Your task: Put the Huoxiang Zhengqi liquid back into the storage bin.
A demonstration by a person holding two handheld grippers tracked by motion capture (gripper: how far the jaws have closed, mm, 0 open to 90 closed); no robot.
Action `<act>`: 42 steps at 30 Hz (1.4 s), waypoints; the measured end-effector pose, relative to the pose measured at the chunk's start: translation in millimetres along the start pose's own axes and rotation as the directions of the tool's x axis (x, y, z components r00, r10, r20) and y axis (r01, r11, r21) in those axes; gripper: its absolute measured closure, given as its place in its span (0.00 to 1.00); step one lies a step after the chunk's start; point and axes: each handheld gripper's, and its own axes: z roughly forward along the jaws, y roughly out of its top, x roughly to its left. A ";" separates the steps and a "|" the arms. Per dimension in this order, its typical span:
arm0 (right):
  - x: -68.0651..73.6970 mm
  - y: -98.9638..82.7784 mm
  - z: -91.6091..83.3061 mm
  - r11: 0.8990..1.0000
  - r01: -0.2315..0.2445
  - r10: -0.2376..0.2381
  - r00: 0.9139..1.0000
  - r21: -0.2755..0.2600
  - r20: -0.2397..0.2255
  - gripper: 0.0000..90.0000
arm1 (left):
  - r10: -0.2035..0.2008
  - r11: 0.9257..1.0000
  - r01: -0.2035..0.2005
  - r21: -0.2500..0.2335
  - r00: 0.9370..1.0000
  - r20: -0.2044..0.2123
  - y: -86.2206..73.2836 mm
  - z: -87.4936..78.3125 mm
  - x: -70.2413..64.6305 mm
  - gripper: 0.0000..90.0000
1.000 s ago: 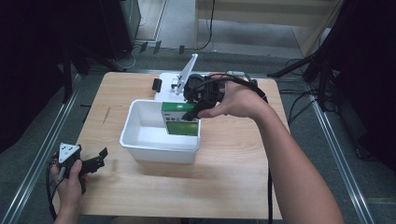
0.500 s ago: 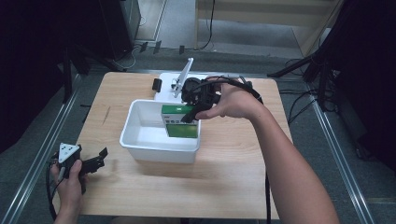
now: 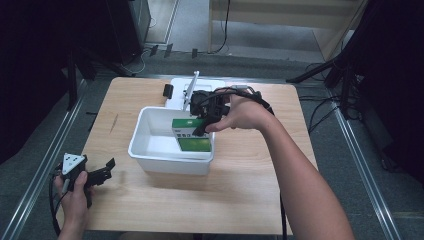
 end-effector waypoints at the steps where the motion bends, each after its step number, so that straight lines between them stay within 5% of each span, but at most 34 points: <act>1: -0.3 -0.6 2.0 1.000 0.000 0.000 1.000 0.004 0.001 0.72 | 0.000 1.000 0.000 0.000 1.000 0.000 0.0 0.0 0.0 0.00; 27: -2.8 -19.2 54.6 1.000 -0.009 0.010 1.000 0.015 -0.029 0.72 | 0.001 1.000 -0.001 0.002 1.000 0.001 0.0 0.1 -0.3 0.00; 42: -0.9 -31.5 60.3 0.999 -0.029 0.029 0.999 0.016 -0.023 0.71 | 0.008 1.000 -0.008 0.007 1.000 0.000 0.1 -0.1 -0.3 0.00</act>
